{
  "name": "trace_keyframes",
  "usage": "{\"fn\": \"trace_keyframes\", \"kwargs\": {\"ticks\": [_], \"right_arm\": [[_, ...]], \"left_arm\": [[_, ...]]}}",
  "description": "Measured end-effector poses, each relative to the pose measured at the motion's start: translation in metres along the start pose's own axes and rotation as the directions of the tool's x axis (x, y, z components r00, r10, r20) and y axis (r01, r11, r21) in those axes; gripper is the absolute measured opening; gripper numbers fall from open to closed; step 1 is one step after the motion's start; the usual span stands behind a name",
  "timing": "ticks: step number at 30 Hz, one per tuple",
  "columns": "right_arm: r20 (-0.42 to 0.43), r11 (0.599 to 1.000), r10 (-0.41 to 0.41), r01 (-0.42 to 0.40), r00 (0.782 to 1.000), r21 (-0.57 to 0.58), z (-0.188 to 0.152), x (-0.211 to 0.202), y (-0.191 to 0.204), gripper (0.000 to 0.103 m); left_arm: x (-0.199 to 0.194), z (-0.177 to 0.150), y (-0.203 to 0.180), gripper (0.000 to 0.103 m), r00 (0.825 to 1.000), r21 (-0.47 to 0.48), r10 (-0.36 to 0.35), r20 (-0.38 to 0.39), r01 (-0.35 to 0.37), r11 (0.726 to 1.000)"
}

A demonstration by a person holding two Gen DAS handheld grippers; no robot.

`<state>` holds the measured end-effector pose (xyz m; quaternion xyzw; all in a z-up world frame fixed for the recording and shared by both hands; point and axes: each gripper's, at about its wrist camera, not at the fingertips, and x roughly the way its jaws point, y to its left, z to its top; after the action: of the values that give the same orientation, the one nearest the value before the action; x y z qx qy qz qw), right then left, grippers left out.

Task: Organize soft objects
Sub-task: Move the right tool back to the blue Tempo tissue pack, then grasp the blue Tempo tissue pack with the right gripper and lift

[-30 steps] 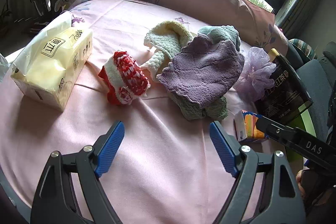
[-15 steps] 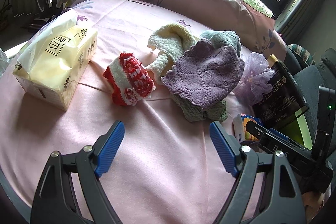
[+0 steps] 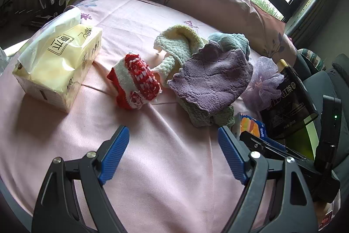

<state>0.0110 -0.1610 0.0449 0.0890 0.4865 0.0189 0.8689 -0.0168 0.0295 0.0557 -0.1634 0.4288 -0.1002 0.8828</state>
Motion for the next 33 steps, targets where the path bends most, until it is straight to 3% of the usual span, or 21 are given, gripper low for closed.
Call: {"fn": "trace_keyframes", "kwargs": {"ticks": [11, 17, 23, 27, 31, 33], "right_arm": [[0.037, 0.998, 0.018, -0.016, 0.999, -0.062, -0.001, -0.005, 0.012, 0.038], [0.055, 0.998, 0.046, -0.043, 0.997, -0.052, 0.001, -0.009, 0.009, 0.028], [0.050, 0.997, 0.076, -0.077, 0.996, 0.016, 0.005, -0.018, -0.004, 0.027], [0.071, 0.974, 0.184, -0.191, 0.980, 0.117, 0.012, -0.020, -0.021, 0.027], [0.060, 0.966, 0.193, -0.201, 0.979, 0.161, 0.016, -0.013, -0.028, 0.037], [0.036, 0.953, 0.229, -0.231, 0.973, 0.198, 0.017, -0.004, -0.032, 0.038]], "left_arm": [[-0.001, 0.002, 0.007, 0.083, 1.000, -0.030, -0.006, -0.002, 0.006, 1.000], [0.001, 0.002, 0.006, 0.083, 0.999, -0.023, -0.037, -0.019, 0.036, 0.999], [0.013, 0.005, -0.010, 0.081, 0.995, 0.033, -0.079, -0.058, 0.081, 0.996], [0.032, 0.008, -0.022, 0.073, 0.980, 0.039, -0.147, -0.135, 0.153, 0.987], [0.043, 0.008, -0.045, 0.067, 0.967, 0.107, -0.189, -0.172, 0.210, 0.972], [0.049, 0.007, -0.057, 0.066, 0.958, 0.148, -0.207, -0.199, 0.238, 0.960]]}}
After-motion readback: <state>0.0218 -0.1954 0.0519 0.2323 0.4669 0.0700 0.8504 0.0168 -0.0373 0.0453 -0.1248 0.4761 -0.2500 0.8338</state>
